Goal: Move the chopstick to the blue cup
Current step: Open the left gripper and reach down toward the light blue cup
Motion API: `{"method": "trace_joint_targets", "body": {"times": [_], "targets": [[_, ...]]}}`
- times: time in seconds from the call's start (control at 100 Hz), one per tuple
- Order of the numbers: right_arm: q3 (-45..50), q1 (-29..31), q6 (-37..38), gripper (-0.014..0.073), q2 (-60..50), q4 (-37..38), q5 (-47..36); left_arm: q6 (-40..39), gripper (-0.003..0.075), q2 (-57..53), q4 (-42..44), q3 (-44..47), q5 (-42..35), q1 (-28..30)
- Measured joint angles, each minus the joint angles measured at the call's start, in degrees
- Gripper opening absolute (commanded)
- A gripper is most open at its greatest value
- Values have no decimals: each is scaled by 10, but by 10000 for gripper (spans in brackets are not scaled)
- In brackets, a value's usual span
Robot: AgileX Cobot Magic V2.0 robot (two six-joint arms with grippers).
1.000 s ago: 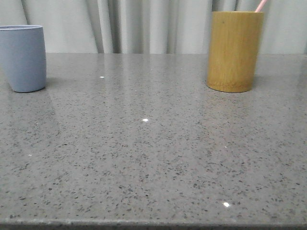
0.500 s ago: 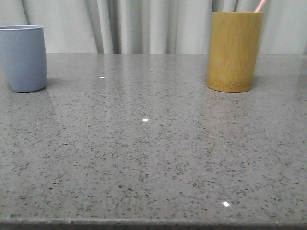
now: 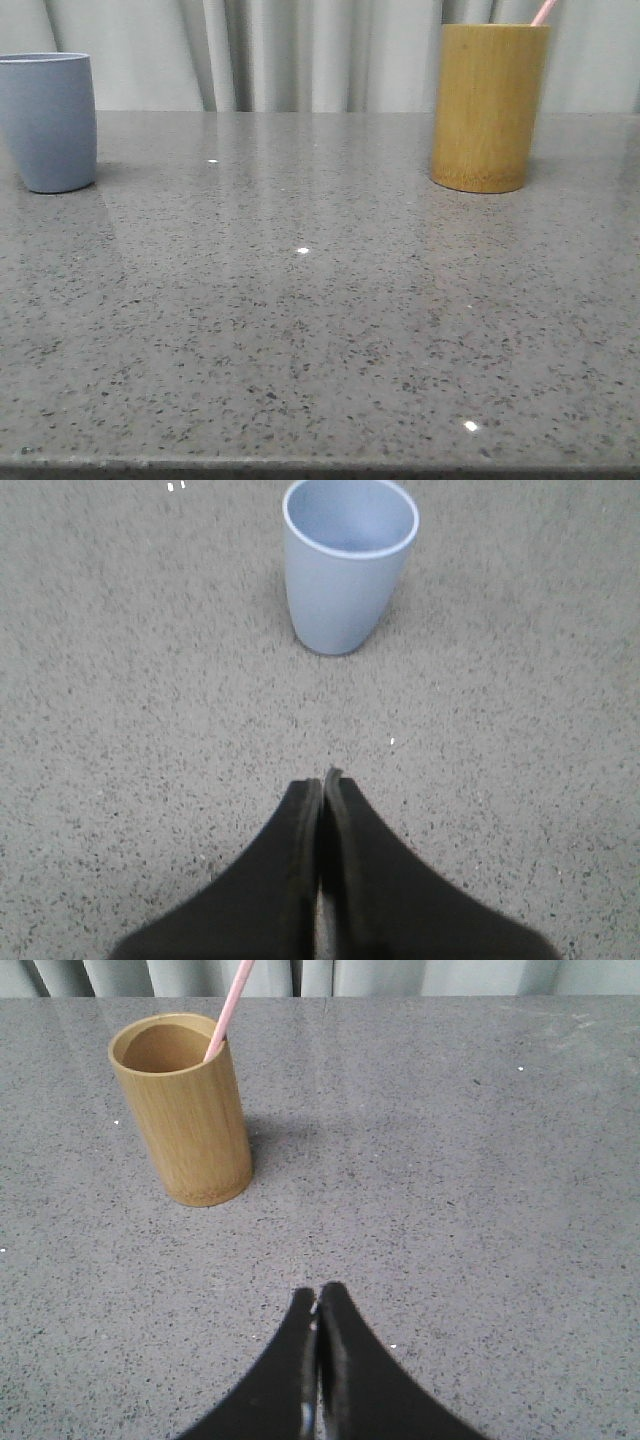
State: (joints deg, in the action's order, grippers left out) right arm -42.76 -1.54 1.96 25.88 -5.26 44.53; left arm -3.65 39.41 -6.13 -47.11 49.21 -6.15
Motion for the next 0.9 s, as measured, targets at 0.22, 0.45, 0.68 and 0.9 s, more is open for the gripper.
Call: {"method": "trace_joint_targets", "body": {"times": [0.22,0.45,0.68,0.9], "targets": [[-1,0,1,74,0,-1,0,2,29,14,-2,0,12,0],[-1,0,1,512,0,-1,0,29,454,14,-8,0,17,0],[-1,0,1,571,0,-1,0,23,499,14,-8,0,5,0],[-1,0,1,571,0,-1,0,21,444,14,-8,0,1,0]]}}
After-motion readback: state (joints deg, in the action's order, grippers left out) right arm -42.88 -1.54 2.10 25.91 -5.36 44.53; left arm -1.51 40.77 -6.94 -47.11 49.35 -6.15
